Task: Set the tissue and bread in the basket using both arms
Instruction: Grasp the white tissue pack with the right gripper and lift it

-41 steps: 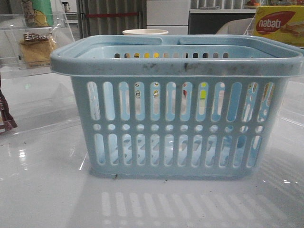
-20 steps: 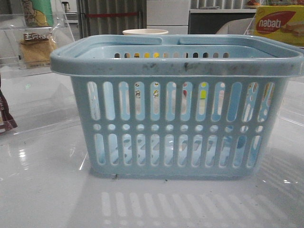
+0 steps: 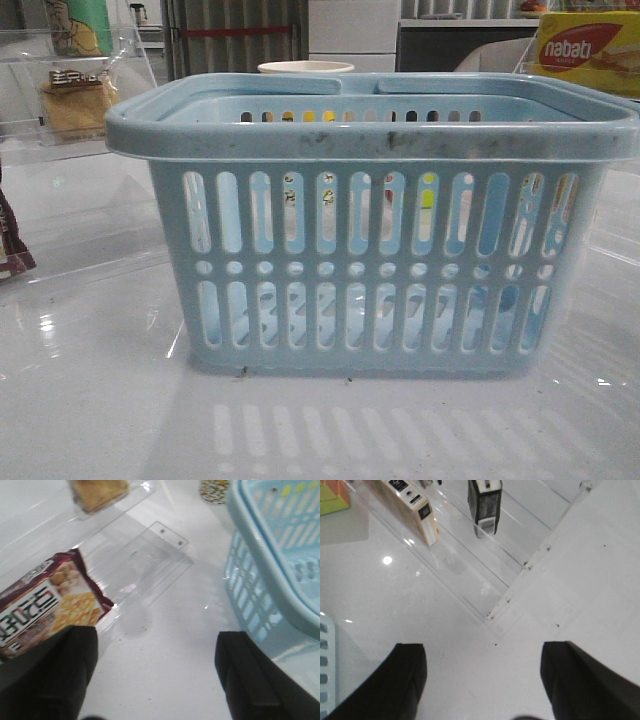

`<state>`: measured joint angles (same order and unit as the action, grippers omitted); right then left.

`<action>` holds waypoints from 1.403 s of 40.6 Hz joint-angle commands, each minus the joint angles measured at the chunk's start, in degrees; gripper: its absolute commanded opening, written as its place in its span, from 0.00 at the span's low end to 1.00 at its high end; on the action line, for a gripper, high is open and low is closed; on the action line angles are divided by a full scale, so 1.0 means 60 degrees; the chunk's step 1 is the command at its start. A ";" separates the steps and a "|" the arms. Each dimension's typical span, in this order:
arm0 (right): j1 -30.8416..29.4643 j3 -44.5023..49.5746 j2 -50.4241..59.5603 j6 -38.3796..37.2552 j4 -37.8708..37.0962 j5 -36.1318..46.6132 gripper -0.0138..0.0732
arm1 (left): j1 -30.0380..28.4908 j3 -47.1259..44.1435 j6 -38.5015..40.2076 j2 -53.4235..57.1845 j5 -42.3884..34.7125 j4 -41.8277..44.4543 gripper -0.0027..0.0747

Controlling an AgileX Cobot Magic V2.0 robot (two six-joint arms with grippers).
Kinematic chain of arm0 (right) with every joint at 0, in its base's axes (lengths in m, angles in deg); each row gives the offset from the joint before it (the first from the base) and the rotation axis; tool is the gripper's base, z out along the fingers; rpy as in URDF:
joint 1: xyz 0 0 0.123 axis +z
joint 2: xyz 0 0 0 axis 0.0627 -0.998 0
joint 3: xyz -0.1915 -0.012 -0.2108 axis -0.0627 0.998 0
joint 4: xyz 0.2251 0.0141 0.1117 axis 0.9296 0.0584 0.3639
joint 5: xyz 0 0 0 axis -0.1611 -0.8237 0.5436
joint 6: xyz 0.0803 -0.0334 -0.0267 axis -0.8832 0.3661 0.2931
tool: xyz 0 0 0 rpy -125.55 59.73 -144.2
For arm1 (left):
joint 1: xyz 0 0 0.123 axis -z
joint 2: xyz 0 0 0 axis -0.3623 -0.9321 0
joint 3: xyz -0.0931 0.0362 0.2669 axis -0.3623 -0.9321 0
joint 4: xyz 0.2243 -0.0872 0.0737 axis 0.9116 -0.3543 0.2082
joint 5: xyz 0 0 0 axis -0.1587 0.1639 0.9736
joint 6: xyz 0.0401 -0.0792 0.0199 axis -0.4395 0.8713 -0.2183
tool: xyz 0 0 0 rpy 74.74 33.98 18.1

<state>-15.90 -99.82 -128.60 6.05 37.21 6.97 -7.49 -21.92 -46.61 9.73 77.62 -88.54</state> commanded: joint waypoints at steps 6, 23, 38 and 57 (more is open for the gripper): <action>-0.0071 -0.1755 -0.1523 -0.0005 0.0162 0.0661 0.83 | 0.1075 0.0257 -0.0159 0.0064 -0.0733 -0.0119 0.74; -0.0071 -0.4189 -0.4277 -0.0005 -0.0558 0.1096 0.83 | 0.1068 0.0257 -0.0159 0.0064 -0.0694 -0.0119 0.74; -0.0071 -0.4523 -0.5173 -0.0005 -0.0841 0.1788 0.59 | 0.1068 0.0257 -0.0159 0.0064 -0.0694 -0.0119 0.74; 0.0031 -0.4523 -0.3929 -0.0005 -0.0560 0.1775 0.42 | 0.1068 0.0257 -0.0159 0.0064 -0.0694 -0.0136 0.74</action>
<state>-15.88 -124.76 -158.16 5.95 33.22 14.41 -1.44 -22.00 -47.60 9.73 77.40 -88.67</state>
